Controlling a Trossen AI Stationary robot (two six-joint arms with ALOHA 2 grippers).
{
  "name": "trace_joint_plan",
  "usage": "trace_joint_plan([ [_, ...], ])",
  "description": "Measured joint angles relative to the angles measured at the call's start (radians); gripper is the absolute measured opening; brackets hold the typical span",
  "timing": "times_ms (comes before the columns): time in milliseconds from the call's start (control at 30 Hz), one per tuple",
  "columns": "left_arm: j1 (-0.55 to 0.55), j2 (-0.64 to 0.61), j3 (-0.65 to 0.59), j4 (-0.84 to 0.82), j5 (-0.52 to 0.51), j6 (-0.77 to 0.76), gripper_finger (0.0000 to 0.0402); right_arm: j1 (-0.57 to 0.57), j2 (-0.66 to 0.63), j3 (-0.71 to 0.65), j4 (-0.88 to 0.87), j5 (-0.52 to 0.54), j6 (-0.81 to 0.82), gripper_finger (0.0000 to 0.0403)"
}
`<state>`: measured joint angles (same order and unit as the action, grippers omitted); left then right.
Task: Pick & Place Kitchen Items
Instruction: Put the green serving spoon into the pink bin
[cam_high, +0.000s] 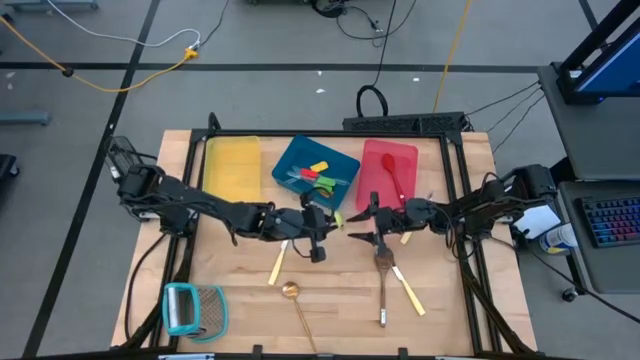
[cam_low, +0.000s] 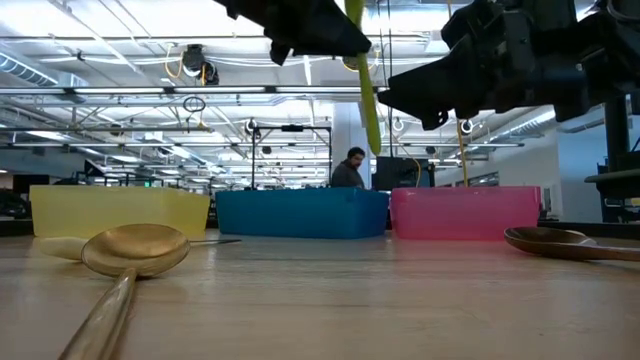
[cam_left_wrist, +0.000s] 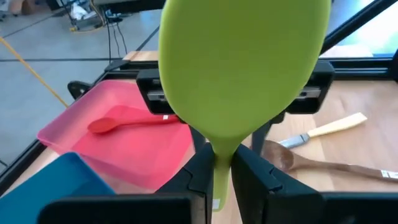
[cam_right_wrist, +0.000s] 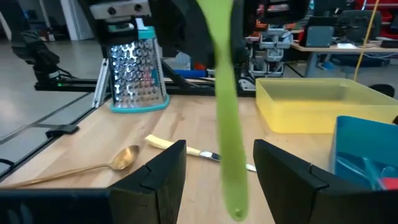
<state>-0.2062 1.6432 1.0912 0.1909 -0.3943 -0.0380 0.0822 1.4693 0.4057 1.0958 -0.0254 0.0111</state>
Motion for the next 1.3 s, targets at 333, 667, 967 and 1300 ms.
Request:
trace_joint_plan([
  [333,0.012,0.017,0.0,0.107,0.029,0.04,0.0046,0.005,0.0,0.0,0.001,0.006,0.001,0.018],
  [667,0.018,0.022,0.0,0.104,0.034,0.04,0.0046,0.004,0.0,0.0,0.014,0.014,0.0,0.013],
  [967,0.023,0.022,0.0,0.128,0.029,0.04,0.0046,0.004,0.001,0.0,0.041,0.049,-0.034,0.0068],
  [1300,0.05,0.021,0.0,0.152,0.083,0.037,0.0046,0.011,0.021,0.001,0.086,0.128,-0.027,0.0113],
])
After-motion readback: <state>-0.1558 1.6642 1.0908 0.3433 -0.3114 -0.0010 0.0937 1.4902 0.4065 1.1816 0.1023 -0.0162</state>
